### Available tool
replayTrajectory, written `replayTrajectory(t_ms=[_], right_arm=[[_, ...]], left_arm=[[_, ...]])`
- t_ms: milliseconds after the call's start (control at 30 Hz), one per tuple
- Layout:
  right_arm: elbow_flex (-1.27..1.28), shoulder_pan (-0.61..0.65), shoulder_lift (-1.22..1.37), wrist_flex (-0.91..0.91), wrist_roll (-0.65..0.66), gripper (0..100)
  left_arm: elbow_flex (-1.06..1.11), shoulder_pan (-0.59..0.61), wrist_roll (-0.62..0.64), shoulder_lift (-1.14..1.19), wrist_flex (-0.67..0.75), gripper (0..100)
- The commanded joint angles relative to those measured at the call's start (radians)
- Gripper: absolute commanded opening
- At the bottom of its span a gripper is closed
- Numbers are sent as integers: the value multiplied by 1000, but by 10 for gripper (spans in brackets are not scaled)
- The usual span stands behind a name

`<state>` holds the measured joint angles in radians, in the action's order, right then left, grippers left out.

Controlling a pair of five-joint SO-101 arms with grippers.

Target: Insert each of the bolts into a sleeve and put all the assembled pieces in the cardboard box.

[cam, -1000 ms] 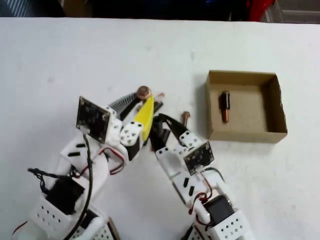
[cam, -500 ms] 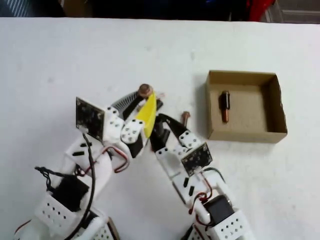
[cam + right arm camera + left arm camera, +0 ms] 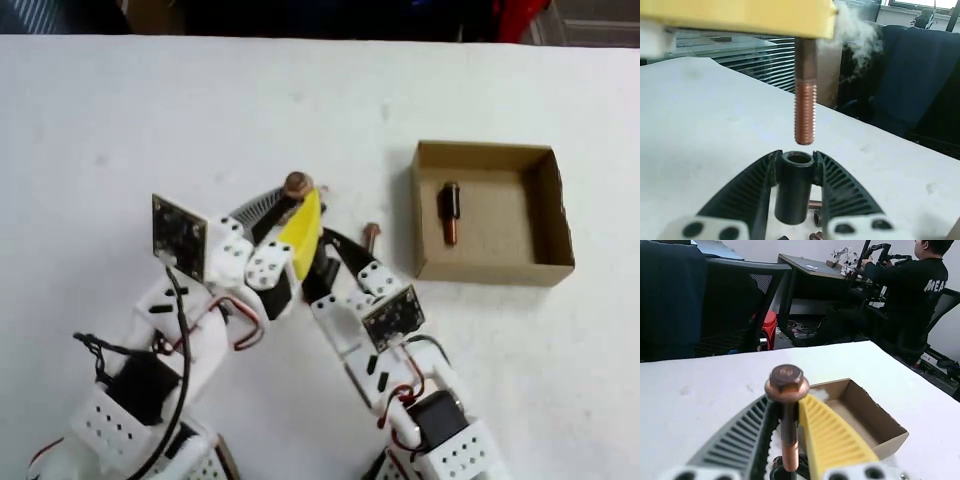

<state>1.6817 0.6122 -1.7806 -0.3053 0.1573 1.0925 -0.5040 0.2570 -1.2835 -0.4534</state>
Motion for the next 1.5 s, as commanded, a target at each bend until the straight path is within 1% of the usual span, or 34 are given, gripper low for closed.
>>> replayTrajectory(t_ms=[0, 167, 833, 1067, 1467], right_arm=[[9, 4, -16, 28, 11, 16], [9, 4, -16, 28, 11, 16], [9, 4, -16, 25, 12, 16], [9, 4, -16, 24, 12, 16], [9, 4, -16, 22, 14, 16]], left_arm=[[-11, -7, 11, -22, -25, 23], [-11, -7, 11, -22, -55, 23], [58, -7, 9, -24, -46, 23], [60, -7, 11, -24, 61, 23], [60, -5, 9, -21, 66, 23]])
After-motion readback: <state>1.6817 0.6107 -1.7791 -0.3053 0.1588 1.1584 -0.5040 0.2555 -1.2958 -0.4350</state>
